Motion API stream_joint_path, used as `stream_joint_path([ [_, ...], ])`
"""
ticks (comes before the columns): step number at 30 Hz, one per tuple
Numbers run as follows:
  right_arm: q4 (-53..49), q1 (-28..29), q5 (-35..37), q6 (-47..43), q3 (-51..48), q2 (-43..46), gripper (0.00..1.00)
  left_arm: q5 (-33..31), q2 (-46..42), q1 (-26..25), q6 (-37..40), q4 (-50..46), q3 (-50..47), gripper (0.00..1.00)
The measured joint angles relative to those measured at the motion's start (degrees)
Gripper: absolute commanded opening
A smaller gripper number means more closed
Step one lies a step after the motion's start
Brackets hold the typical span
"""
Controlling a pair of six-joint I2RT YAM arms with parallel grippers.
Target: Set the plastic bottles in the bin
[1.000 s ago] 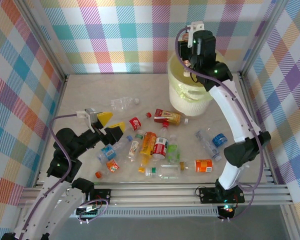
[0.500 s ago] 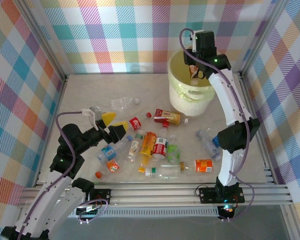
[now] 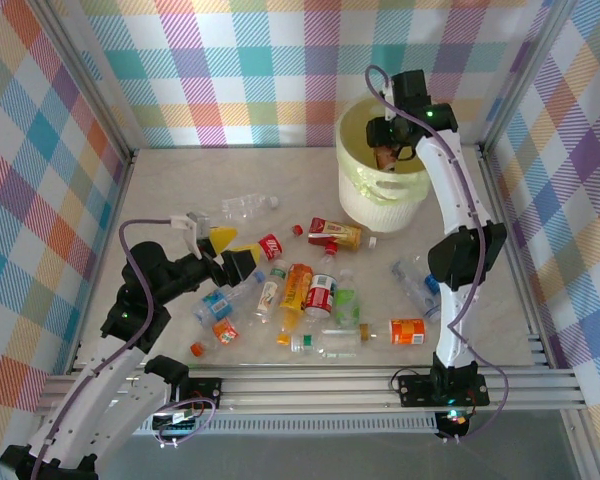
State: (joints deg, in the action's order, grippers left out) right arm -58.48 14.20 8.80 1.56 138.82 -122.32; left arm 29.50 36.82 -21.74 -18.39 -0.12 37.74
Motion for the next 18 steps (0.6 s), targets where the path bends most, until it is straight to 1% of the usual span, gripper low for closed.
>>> stream_joint_path([
  [7,-3.0,-0.5,-2.1,1.1,0.2,-3.1,0.56,-0.1,0.5,-0.4,0.2,-1.5,0.7,1.00],
  [18,-4.7,-1.9,-4.0,3.0,0.3,-5.5,0.56,-0.2,0.6,-1.0,1.1,-2.8,0.8,1.00],
])
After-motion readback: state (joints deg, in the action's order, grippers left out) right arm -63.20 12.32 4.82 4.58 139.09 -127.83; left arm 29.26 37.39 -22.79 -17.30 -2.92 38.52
